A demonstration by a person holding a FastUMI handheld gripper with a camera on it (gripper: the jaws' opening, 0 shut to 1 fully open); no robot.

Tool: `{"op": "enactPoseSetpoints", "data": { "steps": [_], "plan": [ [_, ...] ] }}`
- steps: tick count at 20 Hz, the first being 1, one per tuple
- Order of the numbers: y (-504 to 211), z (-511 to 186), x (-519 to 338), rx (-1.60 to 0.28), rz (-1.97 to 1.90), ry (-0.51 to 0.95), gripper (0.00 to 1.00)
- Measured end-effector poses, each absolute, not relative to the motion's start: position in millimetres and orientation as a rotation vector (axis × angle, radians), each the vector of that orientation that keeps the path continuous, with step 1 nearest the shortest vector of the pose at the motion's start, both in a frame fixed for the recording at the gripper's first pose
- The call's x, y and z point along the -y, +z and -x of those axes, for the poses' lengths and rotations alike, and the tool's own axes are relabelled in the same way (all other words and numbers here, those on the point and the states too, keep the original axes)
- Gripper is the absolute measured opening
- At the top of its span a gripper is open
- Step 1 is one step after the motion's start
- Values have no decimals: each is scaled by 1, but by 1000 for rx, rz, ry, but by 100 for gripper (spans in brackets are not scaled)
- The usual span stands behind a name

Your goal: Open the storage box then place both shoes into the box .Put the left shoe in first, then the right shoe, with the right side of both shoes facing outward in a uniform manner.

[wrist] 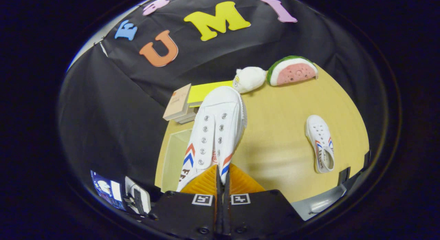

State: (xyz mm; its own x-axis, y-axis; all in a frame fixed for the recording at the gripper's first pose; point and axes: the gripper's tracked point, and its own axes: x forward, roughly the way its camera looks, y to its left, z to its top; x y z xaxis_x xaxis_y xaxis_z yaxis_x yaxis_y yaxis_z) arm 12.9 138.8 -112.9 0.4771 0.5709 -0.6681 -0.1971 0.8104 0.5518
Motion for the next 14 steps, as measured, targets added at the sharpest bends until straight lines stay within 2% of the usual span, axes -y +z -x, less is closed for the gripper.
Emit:
{"op": "enactPoseSetpoints", "data": {
  "steps": [5,9,14],
  "plan": [
    [-101,5,-223,-1003,-448,560,6],
    [-136,10,-277,-1088,-410,565,5],
    [-195,1,-302,-1192,-343,500,6]
  ]
}}
